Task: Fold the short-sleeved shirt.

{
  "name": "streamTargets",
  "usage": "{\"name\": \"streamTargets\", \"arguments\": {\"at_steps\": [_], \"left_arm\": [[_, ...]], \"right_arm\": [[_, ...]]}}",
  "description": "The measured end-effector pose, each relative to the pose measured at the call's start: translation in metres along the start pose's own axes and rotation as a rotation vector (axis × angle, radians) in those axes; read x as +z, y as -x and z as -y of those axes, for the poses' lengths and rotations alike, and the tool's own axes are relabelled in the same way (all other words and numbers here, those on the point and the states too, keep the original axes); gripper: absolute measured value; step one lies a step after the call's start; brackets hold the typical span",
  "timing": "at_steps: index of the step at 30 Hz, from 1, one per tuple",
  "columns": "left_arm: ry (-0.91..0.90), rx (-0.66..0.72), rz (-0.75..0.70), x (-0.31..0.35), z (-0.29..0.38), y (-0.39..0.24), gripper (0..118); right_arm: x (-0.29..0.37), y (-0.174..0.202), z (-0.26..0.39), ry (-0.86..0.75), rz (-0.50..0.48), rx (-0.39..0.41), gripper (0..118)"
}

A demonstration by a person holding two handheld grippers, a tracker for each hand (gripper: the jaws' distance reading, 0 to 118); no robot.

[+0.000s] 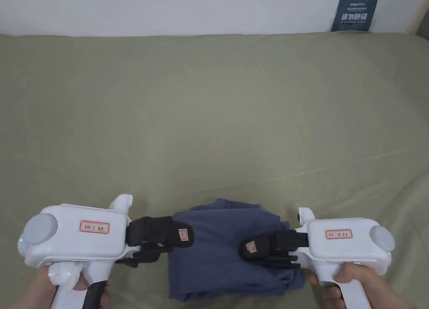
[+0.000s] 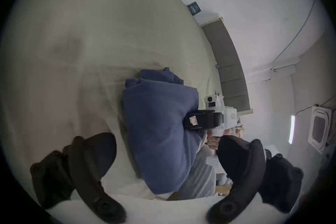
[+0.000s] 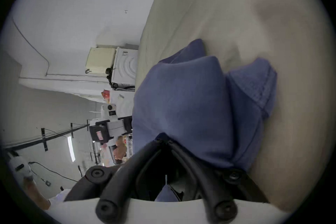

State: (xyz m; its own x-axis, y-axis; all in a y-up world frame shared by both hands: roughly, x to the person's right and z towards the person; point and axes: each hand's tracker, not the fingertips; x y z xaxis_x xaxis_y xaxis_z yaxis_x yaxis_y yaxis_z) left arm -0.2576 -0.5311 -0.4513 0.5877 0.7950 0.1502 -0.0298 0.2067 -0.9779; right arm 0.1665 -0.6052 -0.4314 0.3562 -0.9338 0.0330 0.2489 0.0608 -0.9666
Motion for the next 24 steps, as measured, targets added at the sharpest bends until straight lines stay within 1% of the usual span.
{"name": "streamTargets", "arguments": {"at_steps": [1,3,4,6,7,8,9,10,11,12,13,14,15,16,17,18,20,21,22,23,24], "left_arm": [[0.018,0.029,0.020,-0.008,-0.001,0.003,110],[0.044,0.084,0.106,-0.029,0.001,0.007,108],[0.054,0.093,0.138,-0.038,0.001,0.007,108],[-0.002,0.080,0.163,-0.051,-0.002,0.012,107],[0.000,0.079,0.154,-0.054,-0.006,0.021,94],[-0.032,0.086,0.124,-0.054,-0.006,0.020,69],[-0.041,0.082,0.055,-0.052,-0.006,0.020,32],[-0.043,0.065,-0.051,-0.051,-0.007,0.022,29],[-0.022,0.074,0.003,-0.050,-0.008,0.022,29],[-0.023,0.094,0.055,-0.047,-0.008,0.021,29],[-0.026,0.094,0.031,-0.044,-0.010,0.015,29],[-0.030,0.065,0.003,-0.042,-0.009,0.010,29],[-0.024,0.038,-0.012,-0.041,-0.009,0.007,29],[-0.020,0.033,-0.022,-0.039,-0.010,0.003,29],[-0.020,0.028,-0.024,-0.037,-0.012,-0.001,29],[-0.018,0.028,-0.029,-0.035,-0.014,-0.004,29],[-0.024,0.016,-0.060,-0.029,-0.012,-0.011,29],[-0.027,0.000,-0.072,-0.024,-0.013,-0.014,29],[-0.032,-0.011,-0.086,-0.019,-0.013,-0.016,29],[-0.040,-0.022,-0.102,-0.013,-0.007,-0.022,29],[-0.043,-0.024,-0.104,-0.005,-0.007,-0.022,29]], "right_arm": [[0.000,-0.001,0.000,0.002,-0.005,-0.005,0],[0.000,-0.004,0.001,-0.003,-0.020,-0.022,0],[0.001,-0.005,0.001,-0.007,-0.025,-0.032,0],[0.001,-0.006,0.002,-0.016,-0.034,-0.042,0],[0.001,-0.006,0.002,-0.019,-0.036,-0.047,0],[0.002,-0.004,0.003,-0.022,-0.029,-0.048,0],[0.003,0.000,0.004,-0.026,-0.013,-0.043,0],[0.005,0.007,0.003,-0.036,0.040,-0.006,0],[0.009,0.026,0.006,-0.059,0.141,0.094,0],[0.013,0.044,0.012,-0.093,0.215,0.197,0],[0.019,0.067,0.021,-0.129,0.291,0.331,0],[0.026,0.087,0.032,-0.211,0.292,0.406,0],[0.033,0.108,0.046,-0.317,0.356,0.476,0],[0.036,0.128,0.062,-0.465,0.503,0.580,0],[0.037,0.148,0.084,-0.721,0.731,0.699,0],[0.032,0.157,0.096,-0.843,0.891,0.797,0],[0.020,0.169,0.119,-1.076,1.185,0.962,0],[0.015,0.167,0.123,-1.161,1.256,0.995,0],[0.012,0.166,0.122,-1.168,1.276,1.010,0],[0.011,0.169,0.124,-1.126,1.224,1.007,0],[0.010,0.172,0.123,-1.059,1.149,0.970,0]]}}
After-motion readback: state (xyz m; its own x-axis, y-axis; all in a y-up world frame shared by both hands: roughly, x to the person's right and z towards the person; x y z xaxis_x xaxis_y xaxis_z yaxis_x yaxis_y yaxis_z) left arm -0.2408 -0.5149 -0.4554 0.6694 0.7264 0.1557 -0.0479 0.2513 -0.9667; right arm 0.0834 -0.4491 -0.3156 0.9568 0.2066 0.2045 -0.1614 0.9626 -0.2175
